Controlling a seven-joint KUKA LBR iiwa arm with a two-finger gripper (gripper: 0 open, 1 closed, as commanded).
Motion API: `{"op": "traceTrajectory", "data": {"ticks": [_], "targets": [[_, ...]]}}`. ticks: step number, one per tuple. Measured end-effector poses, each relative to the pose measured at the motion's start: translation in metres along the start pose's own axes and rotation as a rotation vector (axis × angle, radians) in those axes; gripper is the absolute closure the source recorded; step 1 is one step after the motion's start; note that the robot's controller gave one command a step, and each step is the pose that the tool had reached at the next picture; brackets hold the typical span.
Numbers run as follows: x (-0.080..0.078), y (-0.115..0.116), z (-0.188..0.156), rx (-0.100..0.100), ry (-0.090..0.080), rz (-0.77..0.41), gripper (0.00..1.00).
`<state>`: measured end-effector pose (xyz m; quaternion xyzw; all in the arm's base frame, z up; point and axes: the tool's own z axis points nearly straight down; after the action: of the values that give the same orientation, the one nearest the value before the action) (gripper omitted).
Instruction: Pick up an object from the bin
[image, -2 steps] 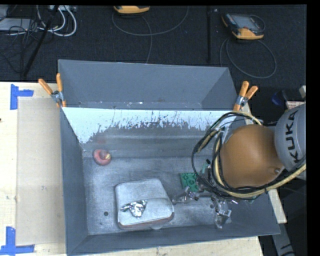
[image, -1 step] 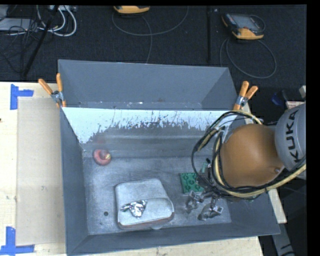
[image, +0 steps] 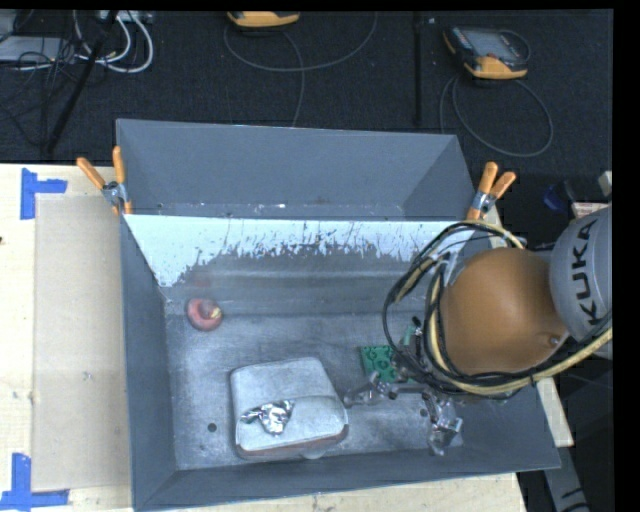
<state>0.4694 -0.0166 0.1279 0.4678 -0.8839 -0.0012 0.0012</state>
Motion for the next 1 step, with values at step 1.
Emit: {"op": "traceTrajectory", "data": {"ticks": [1], "targets": [[0.0062,-0.0207,-0.0128,0.003,-0.002,0.492,0.0]]}}
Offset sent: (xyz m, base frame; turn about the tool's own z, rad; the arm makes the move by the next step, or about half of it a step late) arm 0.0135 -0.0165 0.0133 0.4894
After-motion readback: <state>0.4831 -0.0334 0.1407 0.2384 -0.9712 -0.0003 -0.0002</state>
